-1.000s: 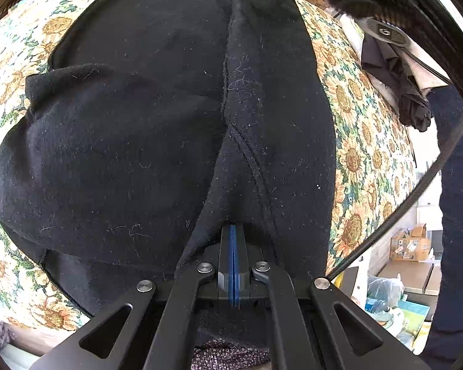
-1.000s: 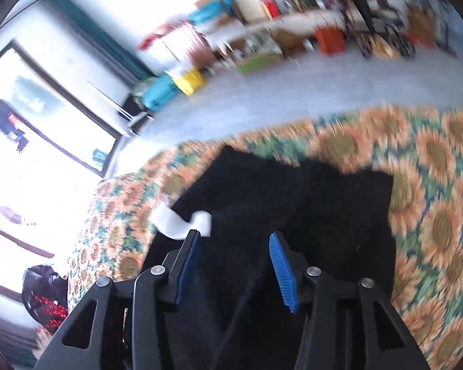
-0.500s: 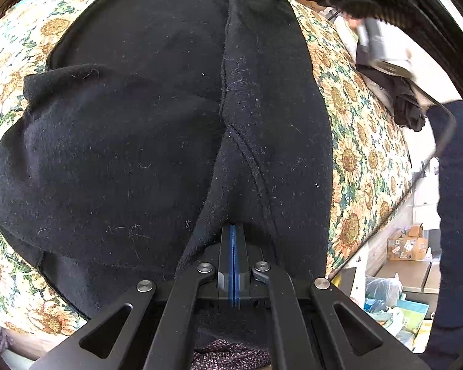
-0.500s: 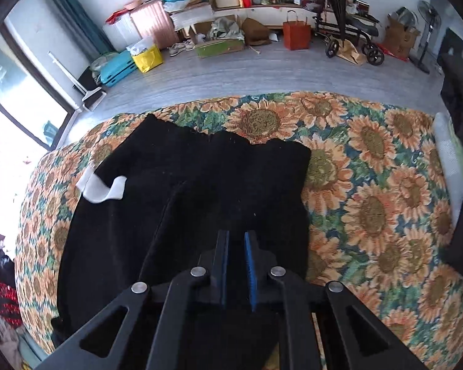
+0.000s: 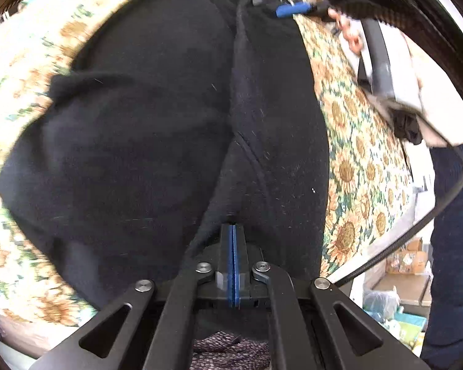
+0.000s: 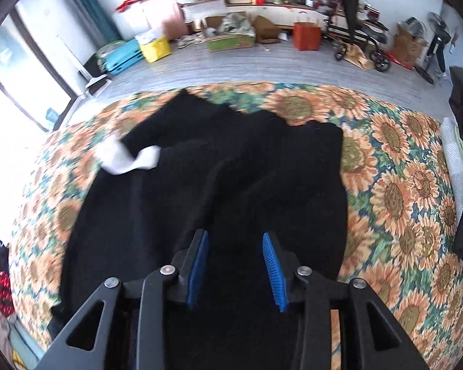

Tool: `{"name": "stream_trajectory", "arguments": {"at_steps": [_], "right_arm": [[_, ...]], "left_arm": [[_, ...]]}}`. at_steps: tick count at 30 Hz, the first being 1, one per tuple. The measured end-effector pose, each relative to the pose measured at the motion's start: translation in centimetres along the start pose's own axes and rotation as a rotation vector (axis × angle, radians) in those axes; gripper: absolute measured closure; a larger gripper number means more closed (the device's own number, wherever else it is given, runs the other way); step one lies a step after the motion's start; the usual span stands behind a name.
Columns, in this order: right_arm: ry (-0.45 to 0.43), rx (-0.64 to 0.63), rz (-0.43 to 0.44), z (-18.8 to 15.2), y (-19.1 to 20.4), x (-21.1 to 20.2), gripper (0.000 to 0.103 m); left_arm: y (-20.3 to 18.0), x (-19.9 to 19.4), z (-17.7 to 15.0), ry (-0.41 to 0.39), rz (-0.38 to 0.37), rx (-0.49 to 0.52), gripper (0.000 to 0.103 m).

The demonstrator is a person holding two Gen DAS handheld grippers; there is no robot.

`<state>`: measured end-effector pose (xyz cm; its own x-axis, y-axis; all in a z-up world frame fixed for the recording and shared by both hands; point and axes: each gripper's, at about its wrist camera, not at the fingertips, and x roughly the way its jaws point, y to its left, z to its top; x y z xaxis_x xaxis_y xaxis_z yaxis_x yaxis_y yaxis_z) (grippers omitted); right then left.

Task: Fold clothes

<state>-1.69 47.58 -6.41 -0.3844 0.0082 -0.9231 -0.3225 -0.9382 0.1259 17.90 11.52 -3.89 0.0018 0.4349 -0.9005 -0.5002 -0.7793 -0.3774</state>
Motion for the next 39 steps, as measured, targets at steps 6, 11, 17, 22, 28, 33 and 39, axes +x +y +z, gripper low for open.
{"name": "stream_trajectory", "arguments": {"at_steps": [6,11,17,22,28,33,39], "right_arm": [[0.031,-0.03,0.018,-0.3,4.0,0.2,0.053],[0.075,-0.037,0.034,0.2,7.8,2.3,0.047],[0.123,-0.029,0.03,1.0,13.3,4.7,0.037],[0.154,-0.052,-0.015,1.3,16.8,6.8,0.035],[0.199,-0.02,-0.077,1.5,17.2,8.2,0.033],[0.202,-0.022,-0.083,1.5,16.7,8.3,0.032],[0.203,-0.017,-0.035,1.4,15.6,8.1,0.032]], "left_arm": [[7.3,-5.6,-0.8,-0.171,0.279,-0.091,0.047],[12.2,-6.3,0.8,-0.195,0.314,-0.203,0.041],[8.5,-1.0,8.1,-0.154,0.438,-0.108,0.041],[9.9,-0.4,8.7,-0.13,0.401,-0.076,0.04],[10.8,-0.6,9.8,-0.139,0.379,-0.04,0.04],[11.1,0.7,11.4,-0.054,0.28,0.008,0.039],[11.5,1.8,11.9,0.059,0.185,0.038,0.033]]}}
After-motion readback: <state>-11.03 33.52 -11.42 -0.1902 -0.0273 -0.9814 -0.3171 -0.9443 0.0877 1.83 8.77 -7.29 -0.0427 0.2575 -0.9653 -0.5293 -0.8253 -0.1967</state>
